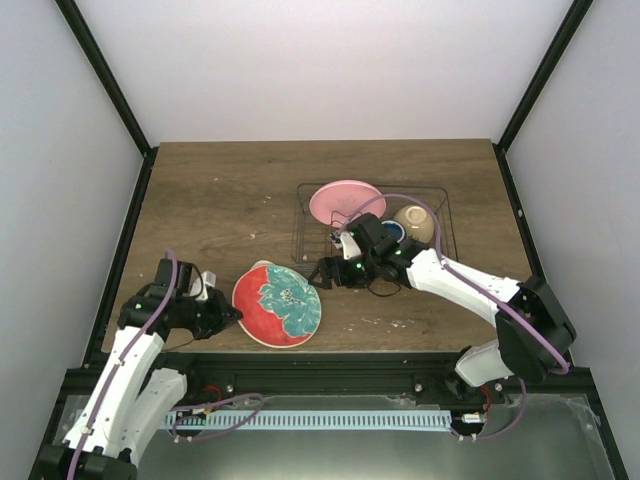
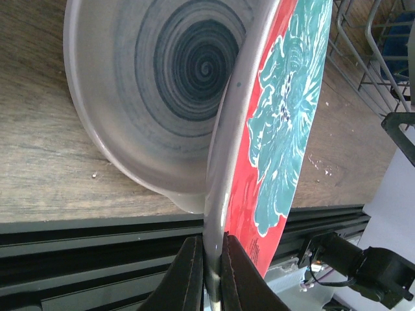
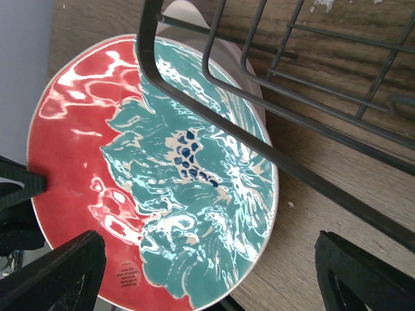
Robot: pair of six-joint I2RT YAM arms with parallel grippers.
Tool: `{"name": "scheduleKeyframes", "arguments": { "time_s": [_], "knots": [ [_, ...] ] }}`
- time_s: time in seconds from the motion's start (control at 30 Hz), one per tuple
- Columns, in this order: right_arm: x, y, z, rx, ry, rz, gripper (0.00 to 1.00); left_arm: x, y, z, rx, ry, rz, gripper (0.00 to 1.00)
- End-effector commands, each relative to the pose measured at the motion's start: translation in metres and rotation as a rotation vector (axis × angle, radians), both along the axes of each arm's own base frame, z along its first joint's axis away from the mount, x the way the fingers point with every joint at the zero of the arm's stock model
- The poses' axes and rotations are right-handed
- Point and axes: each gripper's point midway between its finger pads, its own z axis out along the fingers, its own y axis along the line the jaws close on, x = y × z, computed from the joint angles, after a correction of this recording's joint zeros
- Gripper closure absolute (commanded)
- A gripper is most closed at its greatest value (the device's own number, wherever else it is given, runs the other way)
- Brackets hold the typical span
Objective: Load the mixed dishes into the dish rack
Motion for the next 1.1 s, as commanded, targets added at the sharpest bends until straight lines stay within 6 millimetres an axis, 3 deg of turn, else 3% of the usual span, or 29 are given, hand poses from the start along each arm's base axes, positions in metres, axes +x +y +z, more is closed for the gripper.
{"name": "scheduleKeyframes", "arguments": {
  "time_s": [0.0,0.23,0.7,1.07],
  "knots": [
    [0.005,-0.002,0.005,-0.017,-0.019,0.012,0.10,0.004,-0.013,0.025,-0.103,-0.076,-0.017,1.00],
    [0.010,-0.002,0.003,-0.028,-0.021,0.029,0.09,0.003,-0.005,0.030,-0.075,-0.091,0.038,1.00],
    [0.020,0.000,0.008,-0.037,-0.033,0.061,0.08,0.027,0.006,0.032,-0.090,-0.140,0.200,1.00],
    [0.027,-0.011,0.010,-0.046,-0.038,0.048,0.08,0.046,0.021,0.062,-0.019,-0.211,0.245,1.00]
  ]
}}
